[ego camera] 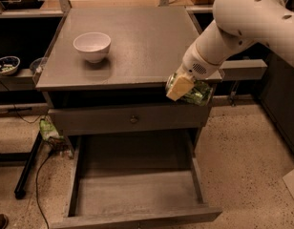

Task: Pick green can from middle drawer and place on counter

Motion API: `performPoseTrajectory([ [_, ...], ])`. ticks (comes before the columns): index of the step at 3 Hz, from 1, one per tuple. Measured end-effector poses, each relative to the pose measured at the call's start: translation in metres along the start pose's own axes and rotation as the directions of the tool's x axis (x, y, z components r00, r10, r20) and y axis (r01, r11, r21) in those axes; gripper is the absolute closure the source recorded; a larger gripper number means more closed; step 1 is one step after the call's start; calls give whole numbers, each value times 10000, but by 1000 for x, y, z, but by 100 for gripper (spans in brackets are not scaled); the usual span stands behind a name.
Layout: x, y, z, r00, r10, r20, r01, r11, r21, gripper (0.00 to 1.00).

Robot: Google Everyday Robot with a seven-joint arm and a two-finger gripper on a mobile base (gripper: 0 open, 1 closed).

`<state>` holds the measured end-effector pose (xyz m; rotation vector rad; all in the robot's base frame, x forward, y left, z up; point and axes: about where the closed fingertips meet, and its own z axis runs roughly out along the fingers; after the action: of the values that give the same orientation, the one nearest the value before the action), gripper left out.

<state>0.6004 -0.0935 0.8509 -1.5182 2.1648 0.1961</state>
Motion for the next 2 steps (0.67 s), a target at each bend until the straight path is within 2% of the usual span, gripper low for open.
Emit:
performPoseTrajectory([
  [1,-1,-2,-1,10000,-7,46,7,10000,-5,100],
  [2,-11,-15,-8,9993,-58,357,59,10000,-42,100],
])
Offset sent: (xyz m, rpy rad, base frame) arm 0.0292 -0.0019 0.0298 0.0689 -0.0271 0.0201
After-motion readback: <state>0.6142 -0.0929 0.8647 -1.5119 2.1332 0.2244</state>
